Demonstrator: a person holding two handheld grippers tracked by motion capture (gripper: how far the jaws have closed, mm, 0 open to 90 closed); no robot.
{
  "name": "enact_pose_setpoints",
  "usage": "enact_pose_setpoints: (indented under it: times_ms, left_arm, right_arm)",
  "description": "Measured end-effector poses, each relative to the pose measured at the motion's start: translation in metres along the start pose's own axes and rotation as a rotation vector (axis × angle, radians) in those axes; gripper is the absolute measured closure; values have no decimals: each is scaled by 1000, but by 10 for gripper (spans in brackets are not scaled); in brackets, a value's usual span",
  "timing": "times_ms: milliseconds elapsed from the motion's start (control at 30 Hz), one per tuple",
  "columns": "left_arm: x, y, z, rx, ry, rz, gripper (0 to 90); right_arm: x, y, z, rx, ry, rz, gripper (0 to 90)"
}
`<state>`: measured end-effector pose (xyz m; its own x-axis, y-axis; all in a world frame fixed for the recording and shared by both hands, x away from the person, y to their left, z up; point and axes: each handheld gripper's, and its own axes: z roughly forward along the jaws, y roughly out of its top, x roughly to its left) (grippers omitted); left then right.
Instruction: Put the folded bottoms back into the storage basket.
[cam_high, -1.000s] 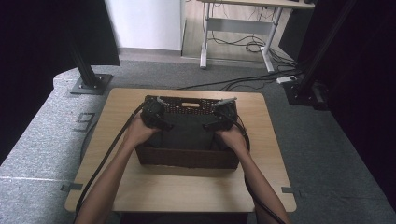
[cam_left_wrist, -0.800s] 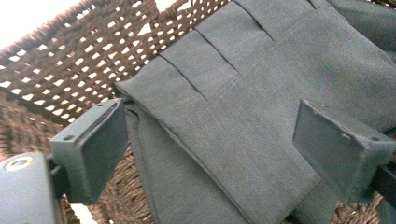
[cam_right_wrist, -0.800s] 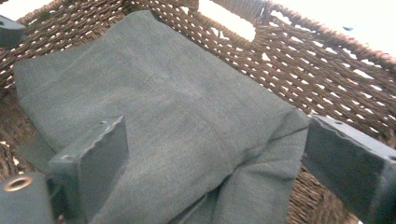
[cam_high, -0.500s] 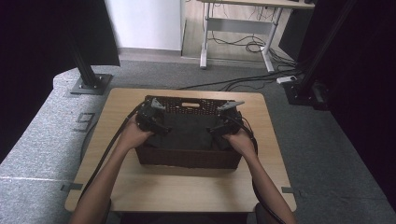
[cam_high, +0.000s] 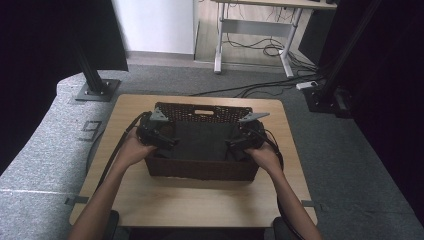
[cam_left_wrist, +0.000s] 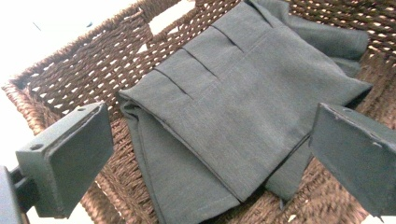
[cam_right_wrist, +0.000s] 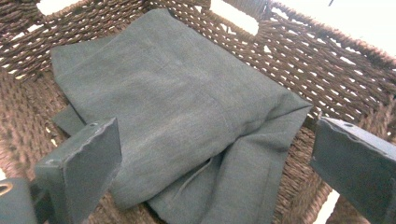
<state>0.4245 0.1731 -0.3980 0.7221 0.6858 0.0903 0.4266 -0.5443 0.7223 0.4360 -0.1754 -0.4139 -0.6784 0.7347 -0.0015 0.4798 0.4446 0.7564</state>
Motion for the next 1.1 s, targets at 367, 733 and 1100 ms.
enact_pose_setpoints:
  times_ms: [367,733,1100]
  left_arm:
    - [0,-18,-17,-4,-1,1,2]
    - [1,-39,-36,-35,-16,-35,1]
    - [-1,-64,-57,-45,-14,-52,0]
  right_arm:
    - [-1,-15,-19,-12,1,8,19]
    - [-3,-38,-47,-30,-22,-1,5]
    - [-3,-69,-71,-25,-57,-1,0]
